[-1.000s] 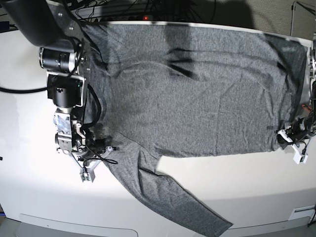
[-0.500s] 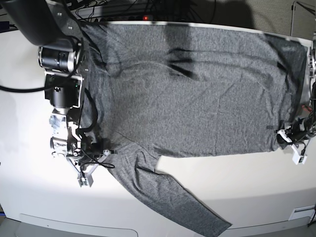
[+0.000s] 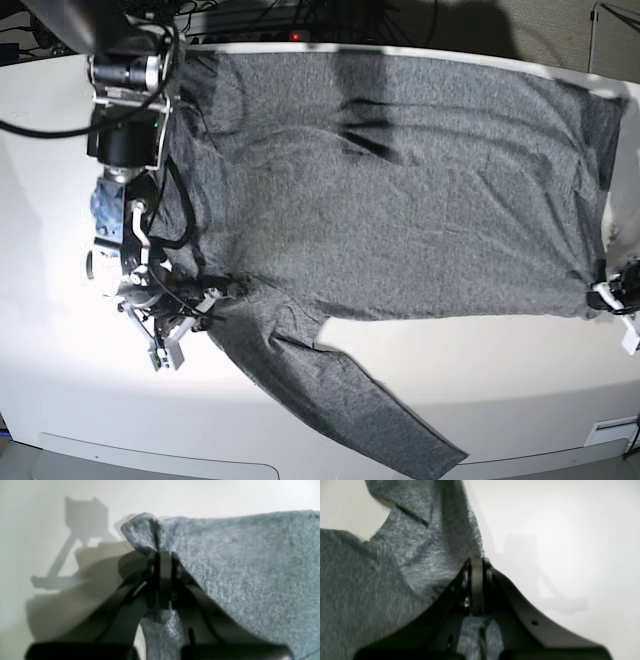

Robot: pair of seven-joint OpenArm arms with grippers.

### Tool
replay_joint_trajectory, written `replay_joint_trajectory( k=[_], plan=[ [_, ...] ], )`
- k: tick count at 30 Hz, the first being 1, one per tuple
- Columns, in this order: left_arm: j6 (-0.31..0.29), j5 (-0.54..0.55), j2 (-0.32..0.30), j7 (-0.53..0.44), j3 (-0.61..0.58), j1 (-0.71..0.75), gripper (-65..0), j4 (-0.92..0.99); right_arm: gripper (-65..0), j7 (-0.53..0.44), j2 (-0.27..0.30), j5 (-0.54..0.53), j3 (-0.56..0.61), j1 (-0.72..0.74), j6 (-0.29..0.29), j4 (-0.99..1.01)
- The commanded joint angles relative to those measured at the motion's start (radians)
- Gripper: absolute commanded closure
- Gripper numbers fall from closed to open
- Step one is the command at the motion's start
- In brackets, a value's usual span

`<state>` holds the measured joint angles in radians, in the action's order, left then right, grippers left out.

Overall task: Fold the T-shirt properly
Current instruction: 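Fold the shirt lengthwise with both grippers toward the collar edge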

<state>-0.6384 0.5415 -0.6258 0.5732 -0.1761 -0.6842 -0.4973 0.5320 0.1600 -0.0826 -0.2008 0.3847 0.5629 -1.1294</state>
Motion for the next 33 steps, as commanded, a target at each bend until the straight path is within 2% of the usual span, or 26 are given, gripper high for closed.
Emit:
replay_joint_trajectory(
  k=[1,11,17,21,27,30,33],
  plan=[
    [-0.006,0.042,-0.024,-0.006,0.005,-0.032,0.0,-0.017,0.0,-0.014,0.006,-0.023,0.000,0.009,0.007,-0.051],
    [-0.006,0.282,-0.092,0.189,0.005,-0.031,0.0,-0.027,0.0,0.066,0.006,-0.086,-0.001,-0.187,0.029,-0.394],
    [-0.006,0.375,-0.127,0.243,0.005,-0.026,0.0,-0.028,0.0,0.073,0.006,-0.086,-0.003,-0.297,0.028,-0.540],
    [-0.015,0.412,-0.151,0.245,0.005,0.006,0.0,-0.053,0.0,0.075,0.006,-0.086,-0.003,-0.356,0.028,-0.617],
    [-0.013,0.413,-0.187,0.249,0.016,0.146,0.0,-0.247,0.0,0.092,0.006,-0.090,-0.042,-0.392,0.028,-0.688],
    [-0.001,0.414,-0.190,0.283,0.090,0.214,0.0,-0.338,0.0,0.132,0.006,-0.141,-0.080,-0.402,0.029,-0.710],
    [0.009,0.413,-0.190,0.329,0.195,0.283,0.0,-0.406,0.0,0.141,0.006,-0.146,-0.105,-0.435,0.044,-0.729]
  ],
)
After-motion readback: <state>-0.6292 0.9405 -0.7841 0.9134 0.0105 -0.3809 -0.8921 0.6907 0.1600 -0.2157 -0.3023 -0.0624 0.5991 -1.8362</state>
